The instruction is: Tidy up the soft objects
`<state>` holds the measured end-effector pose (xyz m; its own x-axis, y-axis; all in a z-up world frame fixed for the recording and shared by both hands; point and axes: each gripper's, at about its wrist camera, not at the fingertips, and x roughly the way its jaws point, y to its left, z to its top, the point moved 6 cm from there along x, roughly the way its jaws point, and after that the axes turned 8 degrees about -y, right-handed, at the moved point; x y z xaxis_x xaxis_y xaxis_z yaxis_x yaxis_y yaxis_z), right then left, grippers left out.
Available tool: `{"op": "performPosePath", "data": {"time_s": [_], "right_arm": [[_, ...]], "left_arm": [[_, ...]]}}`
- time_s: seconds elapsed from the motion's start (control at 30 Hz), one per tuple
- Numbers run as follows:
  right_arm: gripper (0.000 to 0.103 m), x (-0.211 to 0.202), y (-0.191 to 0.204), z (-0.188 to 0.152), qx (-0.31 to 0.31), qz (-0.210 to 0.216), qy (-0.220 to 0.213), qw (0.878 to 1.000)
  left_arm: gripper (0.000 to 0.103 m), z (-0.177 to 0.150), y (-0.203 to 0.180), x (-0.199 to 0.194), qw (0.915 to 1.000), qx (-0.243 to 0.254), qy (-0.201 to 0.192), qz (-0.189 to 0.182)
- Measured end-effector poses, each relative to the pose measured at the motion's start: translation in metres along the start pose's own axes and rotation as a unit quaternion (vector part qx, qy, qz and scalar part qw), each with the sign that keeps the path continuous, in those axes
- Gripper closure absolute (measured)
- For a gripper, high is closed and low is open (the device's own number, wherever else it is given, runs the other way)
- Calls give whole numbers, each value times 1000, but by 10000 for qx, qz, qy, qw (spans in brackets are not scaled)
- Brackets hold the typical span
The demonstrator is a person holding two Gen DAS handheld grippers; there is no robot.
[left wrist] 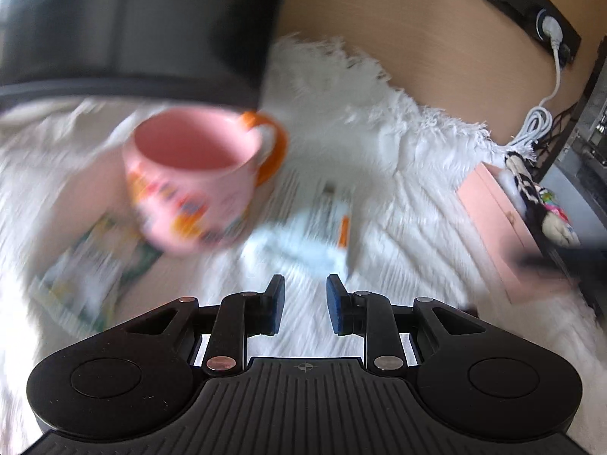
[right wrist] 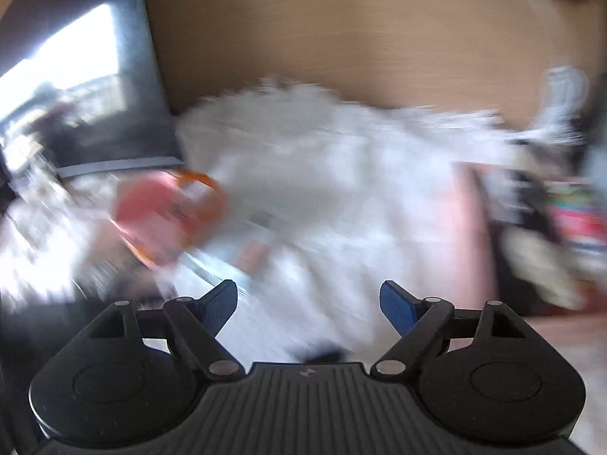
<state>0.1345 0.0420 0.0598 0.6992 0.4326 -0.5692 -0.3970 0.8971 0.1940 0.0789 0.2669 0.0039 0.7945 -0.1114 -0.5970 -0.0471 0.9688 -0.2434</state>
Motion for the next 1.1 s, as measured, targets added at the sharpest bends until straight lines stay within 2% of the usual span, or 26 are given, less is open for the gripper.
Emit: {"op": "performPosePath", "data": {"time_s": [0.07, 0.23, 0.4, 0.47, 0.53, 0.6, 0.67, 0.7, 0.8, 0.9, 0.93, 0.97, 1.03, 1.1], "right_arm": [[20, 45, 24, 15, 270, 279, 231, 9990], [20, 132, 47, 27, 533, -58, 706, 9961], [19, 174, 54, 24, 464, -455, 1004, 9928], [18, 179, 49, 23, 691, -473, 945, 9920], [17, 187, 43, 18, 846, -480, 1089, 9893], [20, 188, 44, 15, 699, -425, 1049, 9911], [33, 185, 50, 11, 341, -418, 1099, 9925], [36, 181, 51, 9, 246, -345, 1128, 9927], [50, 167, 43, 3, 286, -233, 1251, 9915], [77, 151, 33, -4, 271, -160, 1350, 9903], [89, 145, 29, -5, 175, -198, 1364, 9903], [97, 139, 25, -7, 40, -295, 1381, 9900], [97, 125, 14, -16, -291, -633, 1377, 9880], [97, 107, 4, -22, -530, -726, 1206, 9886]], "left_arm": [[76, -12, 12, -16, 9999, -96, 73, -32], [77, -37, 37, -52, 9994, -310, 119, -87], [77, -58, 63, -74, 9981, -618, 54, -50], [77, -61, 70, -79, 9975, -698, 14, -43], [77, -63, 75, -83, 9968, -795, -33, -64], [77, -64, 78, -83, 9964, -838, -44, -71], [77, -64, 78, -81, 9963, -849, -41, -82], [77, -64, 76, -79, 9963, -855, -34, -109], [77, -63, 69, -72, 9965, -801, 8, -231], [77, -61, 58, -65, 9967, -732, 47, -351], [77, -60, 53, -63, 9968, -697, 48, -395], [77, -59, 49, -61, 9969, -661, 50, -435], [77, -54, 39, -56, 9973, -520, 49, -507], [77, -45, 30, -48, 9983, -238, -22, -528]]}}
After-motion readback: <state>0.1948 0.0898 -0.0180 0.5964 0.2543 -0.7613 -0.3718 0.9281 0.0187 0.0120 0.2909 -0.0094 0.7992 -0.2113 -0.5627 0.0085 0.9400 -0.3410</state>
